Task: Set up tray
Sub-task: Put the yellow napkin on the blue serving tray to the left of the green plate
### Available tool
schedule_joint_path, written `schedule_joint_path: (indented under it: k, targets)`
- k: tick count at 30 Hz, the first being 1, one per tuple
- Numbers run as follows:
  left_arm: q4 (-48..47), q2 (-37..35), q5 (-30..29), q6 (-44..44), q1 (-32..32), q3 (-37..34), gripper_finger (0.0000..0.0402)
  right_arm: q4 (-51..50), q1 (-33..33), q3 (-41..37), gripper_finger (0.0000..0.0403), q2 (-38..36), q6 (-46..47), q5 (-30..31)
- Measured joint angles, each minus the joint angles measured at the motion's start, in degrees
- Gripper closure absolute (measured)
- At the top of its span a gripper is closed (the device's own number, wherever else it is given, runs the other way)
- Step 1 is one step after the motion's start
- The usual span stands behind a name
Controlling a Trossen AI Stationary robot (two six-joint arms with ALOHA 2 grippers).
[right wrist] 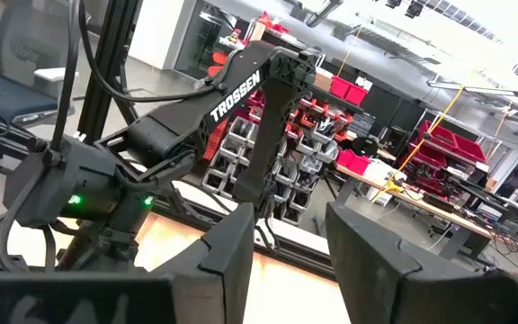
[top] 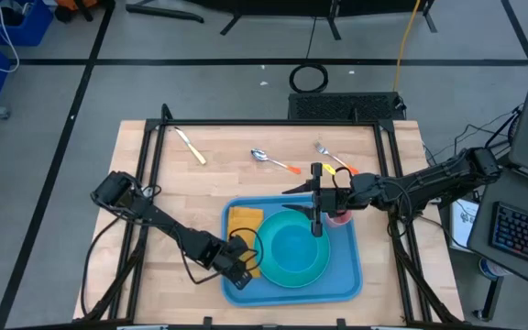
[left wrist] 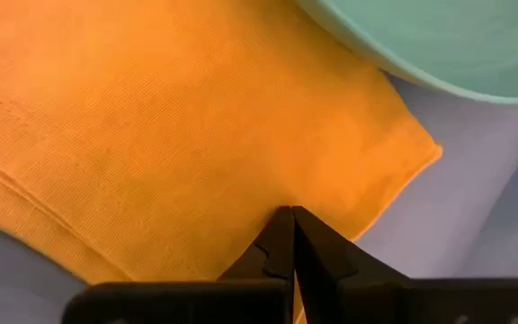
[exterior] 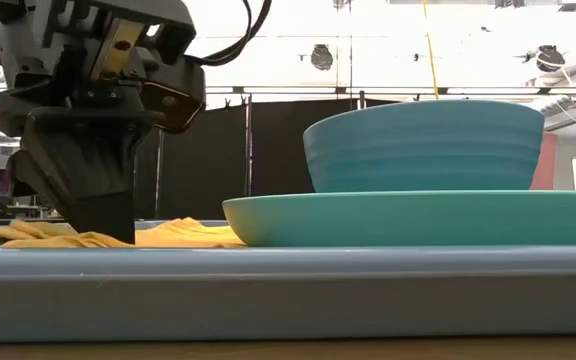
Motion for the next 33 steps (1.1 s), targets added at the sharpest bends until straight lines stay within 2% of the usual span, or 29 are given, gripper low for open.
schedule_joint_path:
  k: [9, 16, 27, 33]
  targets:
    - [8.15, 0.34, 0.65, 1.24, -0.08, -0.07, 0.0399, 0.0, 0.01, -0.02, 0.0273, 0.0, 0.0, 0.0]
    - [5.21, 0.35, 1.97, -0.55, -1.13, -0.07, 0.0399, 0.0, 0.0, -0.02, 0.0273, 0.0, 0.0, 0.0]
    - [9.13, 2.01, 2.91, -0.49, -2.09, 0.04, 0.0398, -0.02, 0.01, -0.02, 0.0273, 0.0, 0.0, 0.0]
    - [8.24, 2.03, 3.14, -0.34, -2.2, 0.04, 0.0397, -0.01, 0.01, -0.02, 0.0273, 0.0, 0.0, 0.0]
